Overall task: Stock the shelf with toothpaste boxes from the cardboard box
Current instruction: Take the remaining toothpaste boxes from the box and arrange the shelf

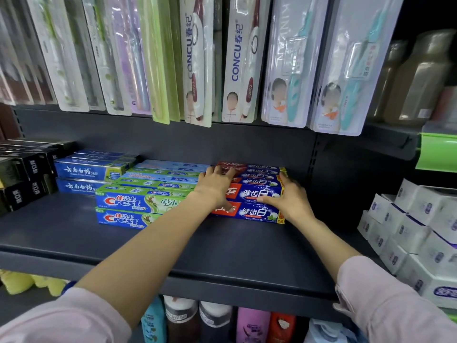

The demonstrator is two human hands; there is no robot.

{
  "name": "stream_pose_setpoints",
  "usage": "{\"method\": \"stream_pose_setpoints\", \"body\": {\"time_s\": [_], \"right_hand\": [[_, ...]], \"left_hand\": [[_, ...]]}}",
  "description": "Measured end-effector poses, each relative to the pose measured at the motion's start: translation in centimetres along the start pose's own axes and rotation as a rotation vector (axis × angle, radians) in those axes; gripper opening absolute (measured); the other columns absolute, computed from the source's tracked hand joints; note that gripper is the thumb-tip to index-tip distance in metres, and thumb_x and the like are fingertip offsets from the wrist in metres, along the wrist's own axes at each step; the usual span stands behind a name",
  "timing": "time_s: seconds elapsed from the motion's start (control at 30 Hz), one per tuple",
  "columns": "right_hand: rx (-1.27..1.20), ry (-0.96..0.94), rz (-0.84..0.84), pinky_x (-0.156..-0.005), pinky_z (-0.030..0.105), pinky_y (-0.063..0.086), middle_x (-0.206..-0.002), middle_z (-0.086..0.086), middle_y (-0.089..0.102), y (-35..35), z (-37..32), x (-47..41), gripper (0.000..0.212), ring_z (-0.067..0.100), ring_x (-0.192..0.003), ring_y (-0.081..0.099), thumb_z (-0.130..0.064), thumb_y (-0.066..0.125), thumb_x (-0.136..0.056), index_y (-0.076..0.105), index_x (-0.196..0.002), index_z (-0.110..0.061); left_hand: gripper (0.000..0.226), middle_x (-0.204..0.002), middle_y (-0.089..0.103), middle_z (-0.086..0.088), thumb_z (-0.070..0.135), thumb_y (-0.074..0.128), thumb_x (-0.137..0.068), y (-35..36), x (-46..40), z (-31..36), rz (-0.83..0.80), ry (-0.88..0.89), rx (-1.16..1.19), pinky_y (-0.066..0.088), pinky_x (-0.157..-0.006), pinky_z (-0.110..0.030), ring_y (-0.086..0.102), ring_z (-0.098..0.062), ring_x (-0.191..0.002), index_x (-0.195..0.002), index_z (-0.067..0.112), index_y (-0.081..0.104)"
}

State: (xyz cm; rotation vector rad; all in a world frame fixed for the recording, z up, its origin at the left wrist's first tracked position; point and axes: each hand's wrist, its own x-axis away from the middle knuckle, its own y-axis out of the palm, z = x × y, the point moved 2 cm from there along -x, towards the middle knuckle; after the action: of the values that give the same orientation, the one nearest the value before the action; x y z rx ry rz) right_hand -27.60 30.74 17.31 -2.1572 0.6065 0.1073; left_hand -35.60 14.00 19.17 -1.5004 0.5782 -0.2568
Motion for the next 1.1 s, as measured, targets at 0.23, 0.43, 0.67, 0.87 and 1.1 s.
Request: {"method": "stream_pose_setpoints", "body": {"time_s": [0.23, 0.43, 0.67, 0.87, 1.1], "right_hand": [[-0.062, 0.041, -0.077, -0.101, 0.041, 0.046, -0.142, 0.009, 0.044, -0.2, 0.1, -0.6, 0.111, 0.026, -0.124, 0.05, -0.046, 0.086, -0.056, 0.027, -0.147, -0.022], [-0.173, 0.091, -0.147, -0.111, 0.039, 0.036, -0.153, 0.005, 0.03, -1.1, -1.0, -2.2, 0.128, 0.024, -0.138, 0.036, -0.063, 0.079, -0.05, 0.014, -0.151, -0.017], [-0.177, 0.091, -0.188, -0.106, 0.041, 0.043, -0.149, 0.006, 0.037, -0.9, -1.0, -3.0, 0.142, 0.022, -0.129, 0.046, -0.077, 0.072, -0.026, 0.027, -0.148, -0.018], [-0.172, 0.055, -0.174, -0.103, 0.029, 0.036, -0.153, 0.006, 0.027, -1.0, -1.2, -2.6, 0.091, 0.022, -0.135, 0.039, -0.045, 0.077, -0.069, 0.036, -0.144, -0.015], [0.153, -0.18, -0.045, -0.119, 0.039, 0.019, -0.159, -0.001, 0.012, -1.1, -2.0, -0.3, 0.08, 0.02, -0.146, 0.013, -0.055, 0.062, -0.081, 0.033, -0.147, -0.019]], "left_hand": [[0.083, -0.141, 0.039, -0.016, 0.037, 0.078, -0.067, -1.1, 0.0, -1.2, 0.043, -0.167, 0.717, 0.037, -0.109, -0.041, 0.039, -0.032, -0.131, -0.136, 0.015, 0.037], [0.029, -0.082, 0.057, -0.007, 0.013, 0.036, -0.099, -3.9, -1.2, -2.2, 0.039, -0.344, 1.464, 0.043, -0.055, -0.026, 0.054, -0.019, -0.067, -0.119, 0.003, 0.054], [0.035, -0.078, 0.05, -0.005, 0.037, 0.027, -0.103, -3.6, -1.0, -2.1, -0.157, -0.427, 1.683, 0.047, -0.064, -0.03, 0.054, -0.019, -0.072, -0.091, 0.011, 0.047], [0.033, -0.083, 0.057, -0.009, 0.035, 0.029, -0.103, -3.5, -0.9, -1.9, -0.128, -0.405, 1.664, 0.049, -0.061, -0.03, 0.057, -0.021, -0.07, -0.09, 0.011, 0.048], [0.035, -0.133, 0.055, -0.015, 0.02, 0.039, -0.1, -3.3, -0.1, -1.1, 0.141, 0.012, 0.62, 0.041, -0.094, -0.029, 0.053, -0.031, -0.119, -0.13, 0.008, 0.053]]}}
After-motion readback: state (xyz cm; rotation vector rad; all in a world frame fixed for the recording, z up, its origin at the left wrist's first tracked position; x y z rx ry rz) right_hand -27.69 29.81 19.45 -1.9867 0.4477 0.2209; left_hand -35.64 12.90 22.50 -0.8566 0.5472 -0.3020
